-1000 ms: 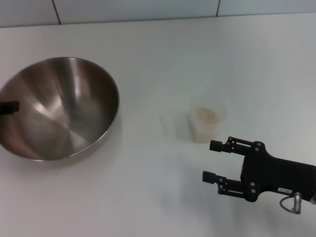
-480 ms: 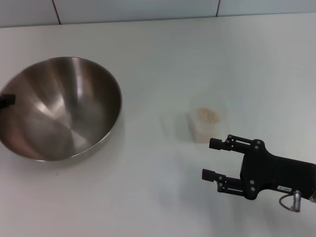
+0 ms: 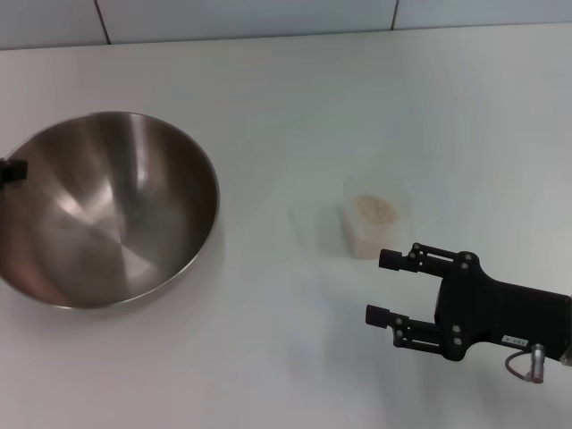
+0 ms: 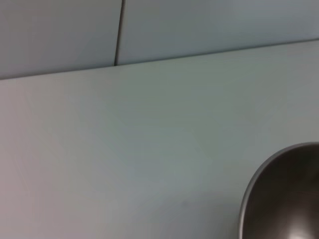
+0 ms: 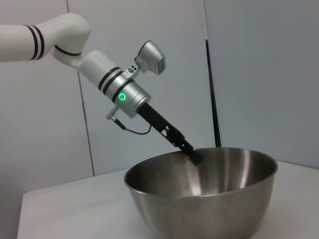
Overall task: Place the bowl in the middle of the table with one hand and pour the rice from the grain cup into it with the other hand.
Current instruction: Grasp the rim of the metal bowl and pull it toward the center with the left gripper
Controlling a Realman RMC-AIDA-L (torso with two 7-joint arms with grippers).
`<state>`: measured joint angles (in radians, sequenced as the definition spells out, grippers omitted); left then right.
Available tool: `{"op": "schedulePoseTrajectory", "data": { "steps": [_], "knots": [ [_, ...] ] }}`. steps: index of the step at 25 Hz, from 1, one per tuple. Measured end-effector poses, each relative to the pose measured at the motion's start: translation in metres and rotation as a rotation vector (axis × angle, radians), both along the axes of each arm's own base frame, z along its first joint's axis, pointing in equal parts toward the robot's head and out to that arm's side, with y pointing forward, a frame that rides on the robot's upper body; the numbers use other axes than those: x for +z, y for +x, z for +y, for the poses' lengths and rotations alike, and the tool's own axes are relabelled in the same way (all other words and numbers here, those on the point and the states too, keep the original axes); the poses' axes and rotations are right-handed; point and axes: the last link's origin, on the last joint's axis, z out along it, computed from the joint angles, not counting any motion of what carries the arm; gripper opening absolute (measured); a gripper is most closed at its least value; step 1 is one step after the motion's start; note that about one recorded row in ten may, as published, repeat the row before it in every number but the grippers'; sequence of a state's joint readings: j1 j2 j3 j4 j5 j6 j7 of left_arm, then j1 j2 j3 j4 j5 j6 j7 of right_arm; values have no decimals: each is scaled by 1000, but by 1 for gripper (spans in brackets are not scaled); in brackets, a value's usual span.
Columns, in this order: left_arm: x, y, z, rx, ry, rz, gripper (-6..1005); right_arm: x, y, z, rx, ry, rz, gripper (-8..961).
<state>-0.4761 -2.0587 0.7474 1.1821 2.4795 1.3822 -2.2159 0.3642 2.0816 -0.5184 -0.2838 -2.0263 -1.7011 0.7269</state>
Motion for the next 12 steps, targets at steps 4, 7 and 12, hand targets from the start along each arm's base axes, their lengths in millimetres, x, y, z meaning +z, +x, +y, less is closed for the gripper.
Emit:
{"op": "schedulePoseTrajectory", "data": {
  "steps": [4, 7, 12],
  "knots": [
    [1, 11, 5, -9, -13, -22, 42, 0, 0, 0, 0, 0, -1, 703],
    [2, 23, 11, -27, -23, -38, 42, 0, 0, 1, 1, 1, -2, 704],
    [4, 47, 22, -73, -47, -69, 42, 0, 0, 1, 2, 2, -3, 704]
  ]
}}
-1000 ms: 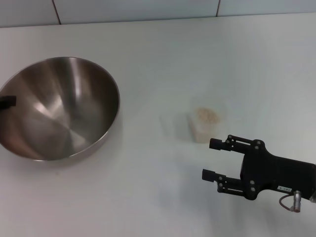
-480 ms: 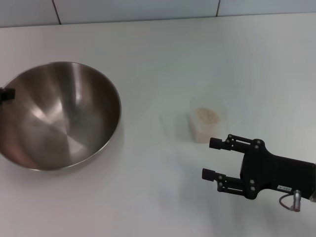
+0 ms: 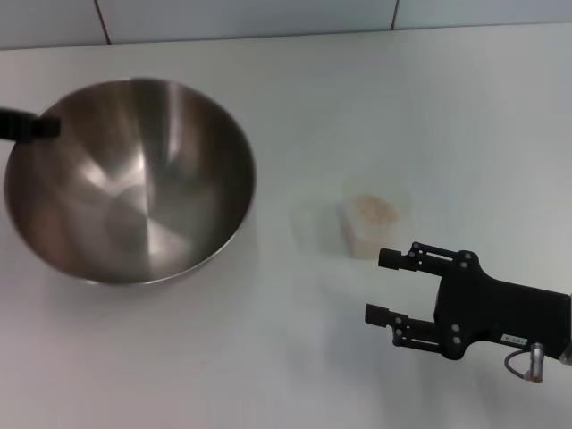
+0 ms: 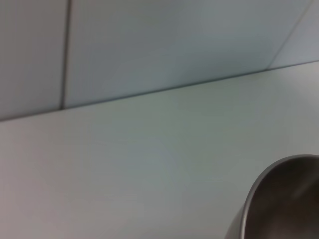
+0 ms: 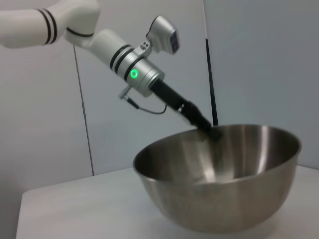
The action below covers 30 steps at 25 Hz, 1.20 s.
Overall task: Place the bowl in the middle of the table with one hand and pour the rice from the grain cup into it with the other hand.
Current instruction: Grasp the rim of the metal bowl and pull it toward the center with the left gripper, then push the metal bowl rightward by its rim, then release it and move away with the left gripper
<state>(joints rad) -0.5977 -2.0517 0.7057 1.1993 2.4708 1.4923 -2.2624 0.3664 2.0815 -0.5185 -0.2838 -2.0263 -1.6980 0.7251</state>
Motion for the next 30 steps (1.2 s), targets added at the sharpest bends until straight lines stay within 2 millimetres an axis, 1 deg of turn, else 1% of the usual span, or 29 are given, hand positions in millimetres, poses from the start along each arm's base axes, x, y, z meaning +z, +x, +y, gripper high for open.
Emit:
{"op": "schedulePoseTrajectory", "data": {
  "steps": [2, 3, 4, 6, 7, 10, 17, 24, 30],
  "knots": [
    [0, 7, 3, -13, -8, -9, 42, 0, 0, -1, -1, 1, -1, 704],
    [0, 7, 3, -13, -8, -9, 42, 0, 1, -1, -1, 1, -1, 704],
    [-2, 14, 6, -27, -18, -16, 42, 0, 1, -1, -1, 2, -2, 704],
    [-2, 14, 6, -27, -18, -16, 42, 0, 1, -2, -3, 2, -1, 704],
    [-8, 22, 9, -42, -35, -25, 42, -1, 1, -2, -4, 1, 0, 704],
    [-21, 30, 13, -50, -76, -57, 42, -1, 1, -2, -6, -3, 4, 703],
    [-40, 35, 16, -53, -126, -71, 42, -2, 1, -2, -3, -5, 3, 703],
    [-56, 31, 21, -37, -140, -67, 42, -2, 0, -2, -1, -7, 2, 704],
    [-65, 30, 21, -35, -151, -45, 41, -2, 0, -2, -1, -6, 3, 704]
  ]
}}
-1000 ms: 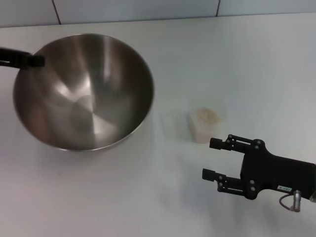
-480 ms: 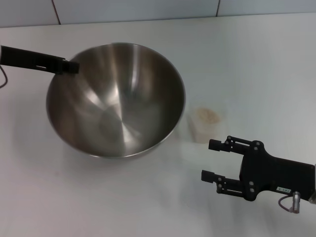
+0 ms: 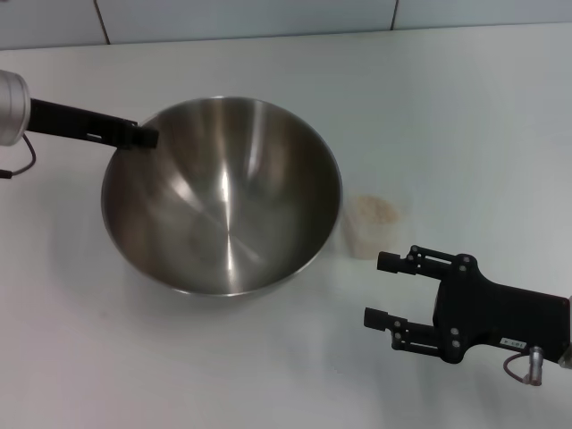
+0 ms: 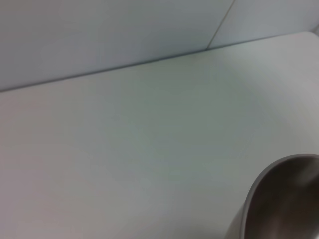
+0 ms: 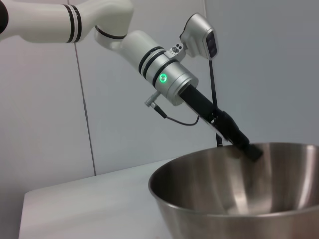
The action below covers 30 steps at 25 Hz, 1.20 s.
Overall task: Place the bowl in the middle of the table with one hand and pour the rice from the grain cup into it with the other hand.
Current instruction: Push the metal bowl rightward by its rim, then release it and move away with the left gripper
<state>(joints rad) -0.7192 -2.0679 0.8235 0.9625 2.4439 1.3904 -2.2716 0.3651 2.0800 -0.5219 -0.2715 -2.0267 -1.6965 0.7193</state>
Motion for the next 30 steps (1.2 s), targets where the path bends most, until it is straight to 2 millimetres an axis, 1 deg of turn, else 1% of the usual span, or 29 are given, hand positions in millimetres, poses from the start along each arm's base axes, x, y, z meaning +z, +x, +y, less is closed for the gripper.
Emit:
{"op": "schedulePoseTrajectory", "data": {
  "steps": [7, 13, 30],
  "knots": [
    [-4, -3, 1, 10, 4, 11, 41, 0, 0, 0, -1, 1, 1, 704],
    [-12, -9, 2, 22, -1, 26, 41, 0, 0, 0, -1, 2, 1, 703],
    [-12, -7, 2, 22, -8, 27, 41, 1, 0, 1, 1, 2, 0, 703]
  ]
}}
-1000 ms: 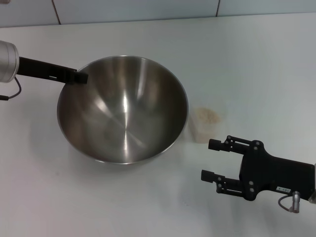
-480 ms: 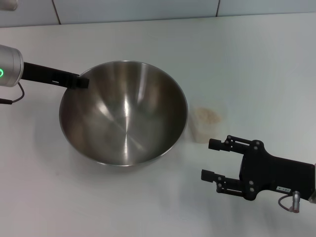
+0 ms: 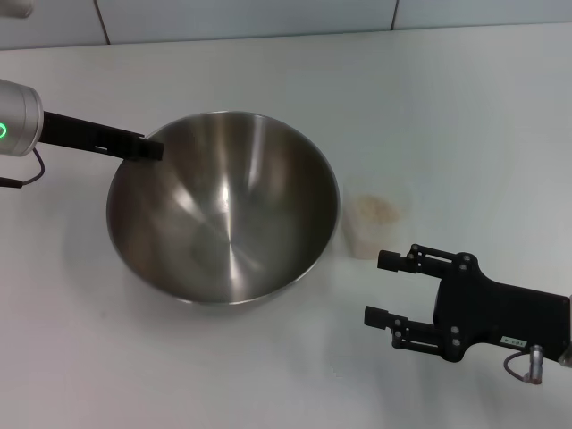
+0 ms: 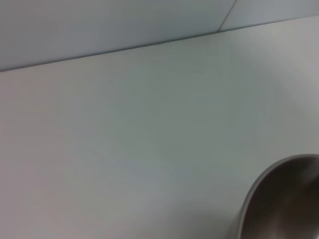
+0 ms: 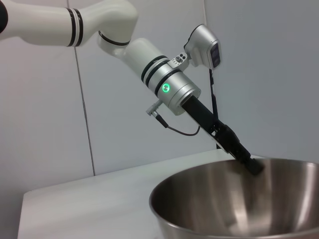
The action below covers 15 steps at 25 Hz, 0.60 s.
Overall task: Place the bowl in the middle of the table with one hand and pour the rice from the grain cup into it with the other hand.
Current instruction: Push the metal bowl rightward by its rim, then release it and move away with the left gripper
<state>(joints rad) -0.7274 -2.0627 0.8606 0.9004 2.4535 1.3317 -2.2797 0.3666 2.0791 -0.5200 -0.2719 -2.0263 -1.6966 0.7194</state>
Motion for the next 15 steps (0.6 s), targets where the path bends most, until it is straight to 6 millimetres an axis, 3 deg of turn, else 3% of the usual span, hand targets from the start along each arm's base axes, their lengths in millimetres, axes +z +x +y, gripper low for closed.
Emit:
{"op": "schedulePoseTrajectory", "data": {
  "steps": [5, 10, 13, 15],
  "knots": [
    [0, 1, 0, 0, 1, -2, 46, 0, 0, 0, 1, 1, -2, 703],
    [3, 2, 2, -2, 14, -11, 260, 1, 0, 1, 3, 2, -2, 704],
    [3, 2, 2, -6, 19, -12, 479, 1, 0, 1, 3, 2, -3, 703],
    [4, 3, 3, -8, 21, -12, 533, 1, 0, 1, 3, 2, -3, 703]
  ]
}}
